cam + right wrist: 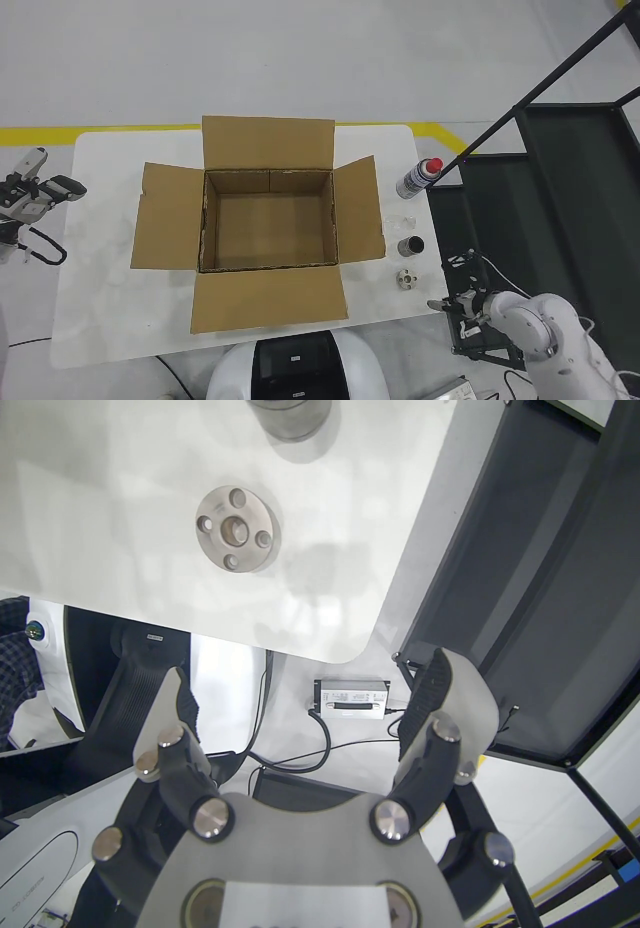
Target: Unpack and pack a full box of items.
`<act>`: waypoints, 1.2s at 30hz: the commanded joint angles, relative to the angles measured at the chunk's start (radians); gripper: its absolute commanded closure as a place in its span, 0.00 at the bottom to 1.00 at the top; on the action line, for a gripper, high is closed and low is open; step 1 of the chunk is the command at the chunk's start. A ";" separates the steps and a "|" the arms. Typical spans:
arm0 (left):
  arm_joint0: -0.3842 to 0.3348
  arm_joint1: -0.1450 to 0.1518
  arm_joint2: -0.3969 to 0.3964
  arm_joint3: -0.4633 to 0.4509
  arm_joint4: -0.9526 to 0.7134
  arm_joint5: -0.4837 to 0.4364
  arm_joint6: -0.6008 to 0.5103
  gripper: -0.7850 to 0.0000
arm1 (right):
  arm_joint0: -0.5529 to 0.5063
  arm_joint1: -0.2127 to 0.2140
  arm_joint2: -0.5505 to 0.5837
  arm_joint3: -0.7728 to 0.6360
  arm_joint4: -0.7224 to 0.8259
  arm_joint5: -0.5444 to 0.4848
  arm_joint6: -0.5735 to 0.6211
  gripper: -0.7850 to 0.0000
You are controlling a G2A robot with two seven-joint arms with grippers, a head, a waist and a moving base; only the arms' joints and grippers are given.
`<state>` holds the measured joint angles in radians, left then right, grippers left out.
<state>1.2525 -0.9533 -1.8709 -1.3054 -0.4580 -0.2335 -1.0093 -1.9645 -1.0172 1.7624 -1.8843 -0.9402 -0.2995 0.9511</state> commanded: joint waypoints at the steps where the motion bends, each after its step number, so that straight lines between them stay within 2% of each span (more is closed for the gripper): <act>1: 0.000 0.000 0.000 0.000 0.000 0.000 0.000 0.00 | 0.020 0.000 -0.026 0.009 -0.016 -0.002 -0.002 0.00; 7: 0.000 0.000 0.000 0.000 0.000 0.000 0.000 0.00 | 0.110 -0.004 -0.136 0.048 -0.088 0.020 -0.015 0.00; 17: 0.000 0.000 0.000 0.000 0.000 0.000 0.000 0.00 | 0.224 -0.009 -0.245 0.121 -0.166 0.020 -0.011 0.00; 30: 0.000 0.000 0.000 0.000 0.000 0.000 0.000 0.00 | 0.317 -0.018 -0.343 0.226 -0.137 -0.011 -0.011 0.00; 36: 0.000 0.000 0.000 0.000 0.000 0.000 0.000 0.00 | 0.347 -0.023 -0.398 0.249 -0.206 0.036 -0.022 0.00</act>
<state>1.2525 -0.9533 -1.8709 -1.3054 -0.4580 -0.2335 -1.0093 -1.6191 -1.0392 1.3702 -1.6383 -1.1528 -0.2686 0.9359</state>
